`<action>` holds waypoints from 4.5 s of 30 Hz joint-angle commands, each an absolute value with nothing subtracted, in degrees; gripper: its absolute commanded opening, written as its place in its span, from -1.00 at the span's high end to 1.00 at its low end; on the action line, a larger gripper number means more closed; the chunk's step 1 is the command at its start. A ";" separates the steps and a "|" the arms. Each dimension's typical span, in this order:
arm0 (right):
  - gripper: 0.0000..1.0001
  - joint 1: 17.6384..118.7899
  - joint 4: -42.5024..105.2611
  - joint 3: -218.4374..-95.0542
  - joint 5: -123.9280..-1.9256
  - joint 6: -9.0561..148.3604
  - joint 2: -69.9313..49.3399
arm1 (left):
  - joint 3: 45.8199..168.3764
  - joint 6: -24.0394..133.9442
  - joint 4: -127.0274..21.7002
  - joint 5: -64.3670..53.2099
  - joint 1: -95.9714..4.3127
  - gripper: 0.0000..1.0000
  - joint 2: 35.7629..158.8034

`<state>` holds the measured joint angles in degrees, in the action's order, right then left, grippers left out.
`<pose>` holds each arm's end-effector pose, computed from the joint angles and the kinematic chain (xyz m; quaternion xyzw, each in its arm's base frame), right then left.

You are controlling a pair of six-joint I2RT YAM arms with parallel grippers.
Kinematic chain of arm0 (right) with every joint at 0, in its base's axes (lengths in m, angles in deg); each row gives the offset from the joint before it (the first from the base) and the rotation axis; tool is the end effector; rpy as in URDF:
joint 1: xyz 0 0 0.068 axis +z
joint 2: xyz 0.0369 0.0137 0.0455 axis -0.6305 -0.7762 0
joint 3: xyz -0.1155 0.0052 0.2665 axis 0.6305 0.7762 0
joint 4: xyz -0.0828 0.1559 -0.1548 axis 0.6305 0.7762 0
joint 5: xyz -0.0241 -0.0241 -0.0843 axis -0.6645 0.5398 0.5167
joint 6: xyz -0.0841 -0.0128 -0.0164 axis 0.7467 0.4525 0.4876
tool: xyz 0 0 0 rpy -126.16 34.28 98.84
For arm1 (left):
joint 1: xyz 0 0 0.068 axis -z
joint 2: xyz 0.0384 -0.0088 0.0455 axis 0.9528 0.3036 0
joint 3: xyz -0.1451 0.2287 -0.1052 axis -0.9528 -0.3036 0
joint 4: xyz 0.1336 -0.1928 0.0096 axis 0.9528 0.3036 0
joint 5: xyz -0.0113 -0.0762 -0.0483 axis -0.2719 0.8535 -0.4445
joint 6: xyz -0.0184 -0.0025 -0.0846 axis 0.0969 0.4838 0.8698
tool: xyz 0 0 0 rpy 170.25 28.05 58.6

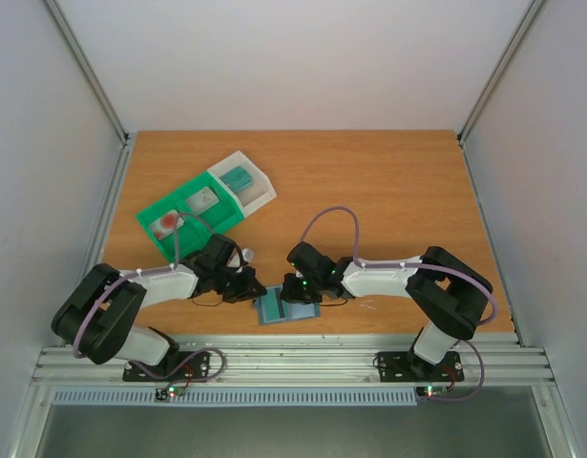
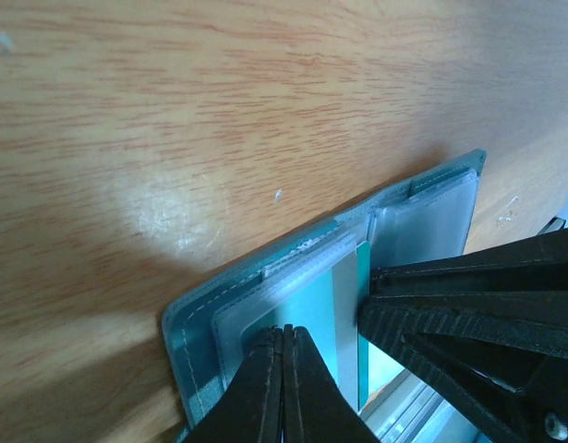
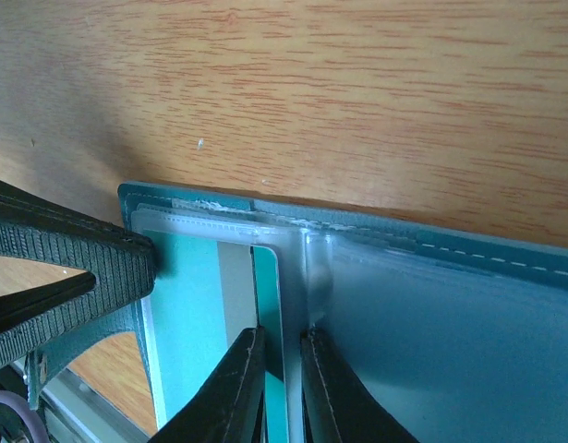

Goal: Take the credit cards out of the card holder

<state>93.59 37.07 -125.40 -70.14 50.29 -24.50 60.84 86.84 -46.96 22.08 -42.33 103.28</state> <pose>0.1633 0.2628 0.1397 -0.2681 0.9136 0.2753 0.1326 0.1678 -0.1488 0.1317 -0.0259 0.9202 -0.3898 0.0254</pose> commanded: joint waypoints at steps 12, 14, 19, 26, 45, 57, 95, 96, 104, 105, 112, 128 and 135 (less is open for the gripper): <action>0.80 92.62 31.66 -121.62 -73.88 48.47 -24.43 | 58.99 84.20 -46.76 18.99 -42.09 0.99 105.07; 0.82 92.46 31.20 -121.48 -74.29 48.35 -24.75 | 58.85 84.16 -46.70 18.91 -42.09 0.99 104.74; 0.98 91.95 30.96 -120.78 -74.44 47.96 -24.34 | 59.17 85.06 -46.58 19.32 -42.09 0.98 103.31; 0.98 91.21 28.45 -118.50 -73.84 47.25 -22.07 | 60.43 84.40 -43.19 19.15 -42.09 0.86 101.77; 0.93 90.42 28.90 -117.59 -73.20 46.35 -20.24 | 59.10 82.48 -44.84 18.28 -42.09 0.87 104.98; 0.71 90.33 25.86 -116.93 -74.54 45.69 -23.60 | 58.92 82.83 -45.20 18.59 -42.14 0.88 104.93; 0.98 89.61 43.80 -119.99 -69.37 44.22 -1.21 | 71.76 79.31 -20.98 10.45 -42.08 0.55 84.11; 0.98 89.62 44.41 -120.56 -69.85 43.64 -0.64 | 73.38 78.83 -18.92 9.60 -42.08 0.53 82.48; 0.98 89.54 56.28 -131.59 -72.70 40.17 -0.57 | 80.85 72.48 -10.74 5.21 -42.03 0.52 72.78; 0.98 89.45 58.51 -133.75 -72.81 39.92 -1.08 | 81.58 71.68 -10.02 4.77 -42.05 0.52 71.89; 0.98 88.55 70.97 -146.69 -73.67 32.21 -5.17 | 83.44 58.71 -8.40 4.10 -42.01 0.59 63.11; 0.98 86.64 73.46 -153.17 -76.37 10.53 -7.08 | 73.76 44.56 -18.35 13.23 -41.92 0.56 49.47; 0.97 86.55 68.85 -152.75 -77.56 6.12 -7.91 | 73.36 42.04 -23.40 15.41 -41.85 0.50 52.03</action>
<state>86.90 72.89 -152.94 -75.80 11.56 -7.69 73.91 45.63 -17.22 12.95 -42.09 50.43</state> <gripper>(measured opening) 0.015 0.231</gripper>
